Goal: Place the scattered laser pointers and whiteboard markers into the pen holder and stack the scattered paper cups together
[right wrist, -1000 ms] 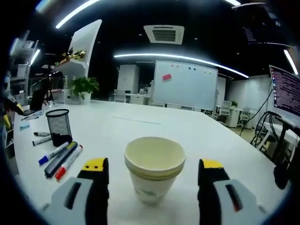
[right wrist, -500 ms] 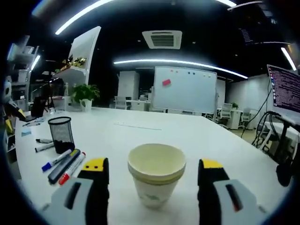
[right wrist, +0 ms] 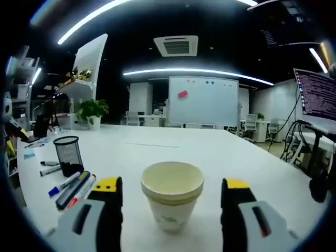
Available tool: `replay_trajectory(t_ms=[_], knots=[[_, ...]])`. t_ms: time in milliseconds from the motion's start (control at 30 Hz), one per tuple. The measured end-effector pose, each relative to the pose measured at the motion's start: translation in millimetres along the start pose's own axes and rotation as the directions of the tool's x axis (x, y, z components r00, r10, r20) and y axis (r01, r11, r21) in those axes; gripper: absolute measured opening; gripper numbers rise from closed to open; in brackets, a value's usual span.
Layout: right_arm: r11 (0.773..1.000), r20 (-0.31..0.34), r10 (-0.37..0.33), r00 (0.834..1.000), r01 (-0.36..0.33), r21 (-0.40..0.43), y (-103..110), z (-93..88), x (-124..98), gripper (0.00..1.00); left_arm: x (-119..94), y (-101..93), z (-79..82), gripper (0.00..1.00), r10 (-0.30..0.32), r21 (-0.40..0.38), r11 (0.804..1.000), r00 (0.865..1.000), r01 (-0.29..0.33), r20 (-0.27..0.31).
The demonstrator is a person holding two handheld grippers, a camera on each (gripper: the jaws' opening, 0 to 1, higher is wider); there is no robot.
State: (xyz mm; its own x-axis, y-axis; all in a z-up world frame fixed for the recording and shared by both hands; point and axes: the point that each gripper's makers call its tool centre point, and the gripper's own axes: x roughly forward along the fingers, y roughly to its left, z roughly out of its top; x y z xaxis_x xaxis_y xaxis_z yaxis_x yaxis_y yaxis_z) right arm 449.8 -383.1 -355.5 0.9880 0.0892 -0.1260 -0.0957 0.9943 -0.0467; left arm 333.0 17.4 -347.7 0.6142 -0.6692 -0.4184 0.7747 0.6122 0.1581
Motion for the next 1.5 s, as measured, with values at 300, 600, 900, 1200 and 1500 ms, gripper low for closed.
replay_trajectory(t_ms=[300, 600, 900, 1200, 1500], knots=[[1.0, 0.029, 0.015, 0.999, -0.015, 0.001, 2.1, 6.6, -1.3, 0.76, 2.9, -1.1, 0.6, 0.59, -0.008, 0.005, 1.0, 1.0, 0.008, -0.001], [1.0, 0.04, 0.008, 0.999, -0.007, -0.005, 5.8, 11.6, -8.0, 0.75, 8.2, 4.1, -0.3, 0.59, 0.007, 0.018, 1.0, 1.0, -0.006, -0.017], [1.0, 0.047, 0.004, 0.999, -0.003, -0.022, 4.8, 20.7, -11.1, 0.75, 13.5, 9.5, -0.9, 0.59, 0.012, 0.014, 1.0, 1.0, -0.012, -0.017], [1.0, 0.048, -0.001, 0.999, 0.003, -0.022, 0.3, 22.0, -10.2, 0.75, 18.0, 15.7, -2.8, 0.59, 0.014, 0.005, 1.0, 1.0, -0.014, -0.019], [0.999, 0.045, -0.006, 0.999, 0.008, -0.034, -0.6, 24.6, -11.7, 0.75, 22.8, 19.1, 0.7, 0.59, 0.014, 0.014, 1.0, 1.0, -0.013, -0.023]])
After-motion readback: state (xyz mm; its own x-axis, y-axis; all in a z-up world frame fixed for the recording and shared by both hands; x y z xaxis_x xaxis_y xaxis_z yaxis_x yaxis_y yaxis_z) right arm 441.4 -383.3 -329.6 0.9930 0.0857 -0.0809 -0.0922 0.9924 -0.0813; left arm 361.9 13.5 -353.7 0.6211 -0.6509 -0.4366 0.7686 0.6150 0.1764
